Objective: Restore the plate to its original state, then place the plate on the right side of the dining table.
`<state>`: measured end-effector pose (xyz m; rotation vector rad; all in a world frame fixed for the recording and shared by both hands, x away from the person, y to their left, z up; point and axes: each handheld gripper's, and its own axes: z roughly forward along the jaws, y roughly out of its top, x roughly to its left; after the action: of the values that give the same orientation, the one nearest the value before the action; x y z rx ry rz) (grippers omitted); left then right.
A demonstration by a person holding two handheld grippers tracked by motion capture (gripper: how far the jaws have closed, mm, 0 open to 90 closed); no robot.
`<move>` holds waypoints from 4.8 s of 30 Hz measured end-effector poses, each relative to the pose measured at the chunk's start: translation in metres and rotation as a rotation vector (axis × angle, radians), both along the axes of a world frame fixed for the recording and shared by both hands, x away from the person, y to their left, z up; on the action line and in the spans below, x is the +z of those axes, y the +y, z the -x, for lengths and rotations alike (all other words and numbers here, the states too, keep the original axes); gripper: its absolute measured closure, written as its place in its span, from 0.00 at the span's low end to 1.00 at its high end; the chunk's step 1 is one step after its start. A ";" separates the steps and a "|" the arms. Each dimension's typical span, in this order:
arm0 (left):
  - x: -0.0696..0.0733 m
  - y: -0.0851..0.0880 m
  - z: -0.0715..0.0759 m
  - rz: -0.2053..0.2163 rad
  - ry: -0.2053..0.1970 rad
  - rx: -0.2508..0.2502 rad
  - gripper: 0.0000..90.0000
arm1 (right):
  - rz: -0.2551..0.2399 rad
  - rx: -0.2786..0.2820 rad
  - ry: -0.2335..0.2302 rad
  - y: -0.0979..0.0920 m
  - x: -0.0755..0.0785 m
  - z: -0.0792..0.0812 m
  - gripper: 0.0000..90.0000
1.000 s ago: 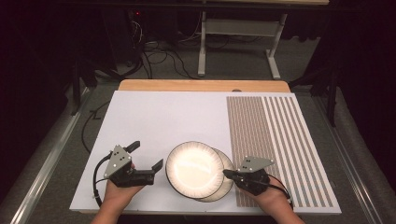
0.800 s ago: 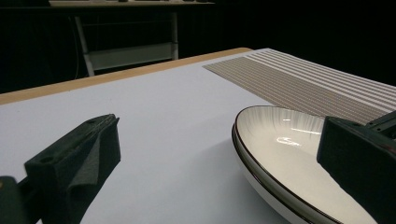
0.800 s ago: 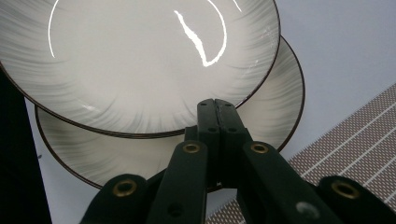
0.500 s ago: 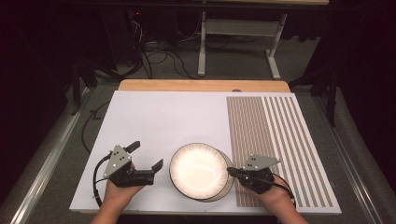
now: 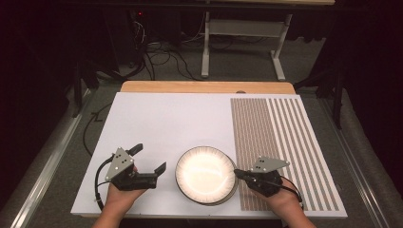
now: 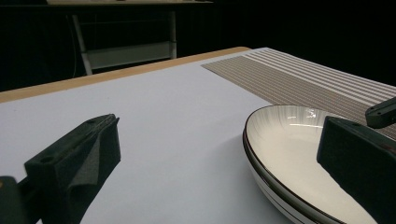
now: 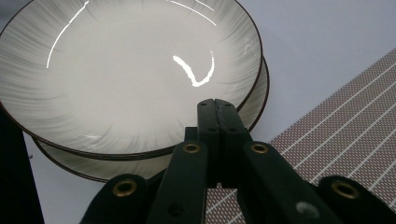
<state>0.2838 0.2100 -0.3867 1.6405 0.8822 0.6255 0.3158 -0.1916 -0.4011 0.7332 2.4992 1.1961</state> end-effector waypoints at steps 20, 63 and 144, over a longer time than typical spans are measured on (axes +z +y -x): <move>-0.001 0.000 0.000 0.000 0.004 -0.003 0.00 | -0.027 -0.039 -0.003 -0.013 0.003 0.000 1.00; 0.002 0.003 -0.004 -0.023 -0.005 -0.005 0.02 | -0.215 -0.264 -0.183 -0.066 0.019 0.003 0.00; 0.007 -0.001 -0.003 -0.011 -0.017 -0.015 0.00 | 0.069 0.009 0.023 0.008 0.007 -0.001 1.00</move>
<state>0.2868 0.2089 -0.3793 1.6480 0.8549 0.6334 0.3167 -0.1835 -0.3940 0.7227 2.5518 1.1047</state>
